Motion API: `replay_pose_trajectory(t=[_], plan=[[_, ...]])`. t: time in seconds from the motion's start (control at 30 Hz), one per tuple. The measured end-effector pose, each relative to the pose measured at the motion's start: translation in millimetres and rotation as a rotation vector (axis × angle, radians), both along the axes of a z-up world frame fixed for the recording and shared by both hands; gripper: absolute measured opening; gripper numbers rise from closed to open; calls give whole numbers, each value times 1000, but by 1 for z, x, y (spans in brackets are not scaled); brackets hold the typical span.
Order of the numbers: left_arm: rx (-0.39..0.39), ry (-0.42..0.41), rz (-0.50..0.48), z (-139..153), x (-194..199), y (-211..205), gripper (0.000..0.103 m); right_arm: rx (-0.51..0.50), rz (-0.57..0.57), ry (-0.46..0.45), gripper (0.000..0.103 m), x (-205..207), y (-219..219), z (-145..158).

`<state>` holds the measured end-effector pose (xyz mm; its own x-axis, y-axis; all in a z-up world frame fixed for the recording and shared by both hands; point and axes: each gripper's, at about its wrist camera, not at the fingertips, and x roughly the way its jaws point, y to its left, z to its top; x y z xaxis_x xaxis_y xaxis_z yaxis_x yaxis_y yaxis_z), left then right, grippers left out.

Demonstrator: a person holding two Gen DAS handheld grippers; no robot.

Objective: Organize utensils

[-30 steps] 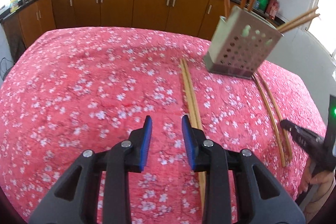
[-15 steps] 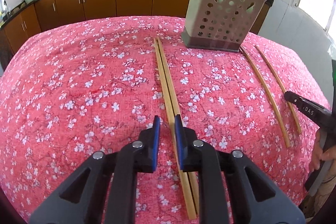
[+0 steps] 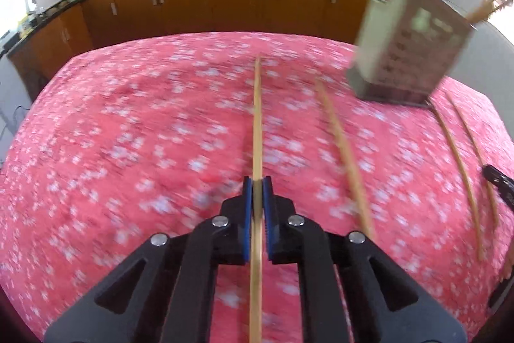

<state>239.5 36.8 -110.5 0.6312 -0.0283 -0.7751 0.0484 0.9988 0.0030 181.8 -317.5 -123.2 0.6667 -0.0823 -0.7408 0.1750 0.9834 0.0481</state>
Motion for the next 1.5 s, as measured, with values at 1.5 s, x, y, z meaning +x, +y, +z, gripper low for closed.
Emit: replay_pose_trajectory(t=[1.5], plan=[[-51,-10,29,2,0,19,11,48,-19,-8,10,3,-9,-4]])
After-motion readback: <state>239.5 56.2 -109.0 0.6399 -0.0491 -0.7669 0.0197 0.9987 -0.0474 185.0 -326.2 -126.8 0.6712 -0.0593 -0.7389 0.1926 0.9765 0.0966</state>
